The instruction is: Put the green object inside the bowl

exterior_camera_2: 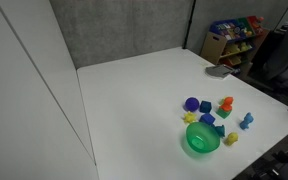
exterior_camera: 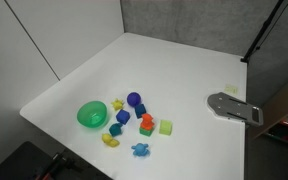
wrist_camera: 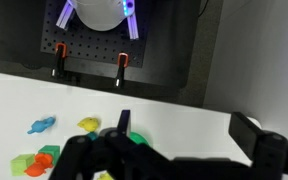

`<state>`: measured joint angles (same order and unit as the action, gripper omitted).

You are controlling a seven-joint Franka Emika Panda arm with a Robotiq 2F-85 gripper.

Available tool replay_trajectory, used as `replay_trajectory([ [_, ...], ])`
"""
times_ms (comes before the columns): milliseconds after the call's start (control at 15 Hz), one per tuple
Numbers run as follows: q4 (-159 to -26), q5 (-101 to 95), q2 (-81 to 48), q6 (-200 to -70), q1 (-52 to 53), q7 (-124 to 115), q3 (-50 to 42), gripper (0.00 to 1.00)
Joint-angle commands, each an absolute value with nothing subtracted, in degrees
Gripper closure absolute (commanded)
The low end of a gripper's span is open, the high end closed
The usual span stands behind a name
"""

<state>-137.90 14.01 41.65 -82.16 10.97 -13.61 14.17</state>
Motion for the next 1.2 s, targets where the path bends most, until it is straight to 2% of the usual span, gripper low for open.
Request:
replay_trajectory([
  [0, -134.7, 14.4, 38.4, -84.4, 9.5, -14.0, 15.1, 0.0],
  [533, -130.5, 14.0, 31.1, -100.7, 6.9, -17.2, 14.6, 0.0],
  [800, -130.9, 11.1, 27.0, -111.8, 4.4, -21.6, 15.1, 0.0],
  [1133, -132.8, 4.0, 21.4, -119.8, 1.0, -29.3, 14.9, 0.0],
])
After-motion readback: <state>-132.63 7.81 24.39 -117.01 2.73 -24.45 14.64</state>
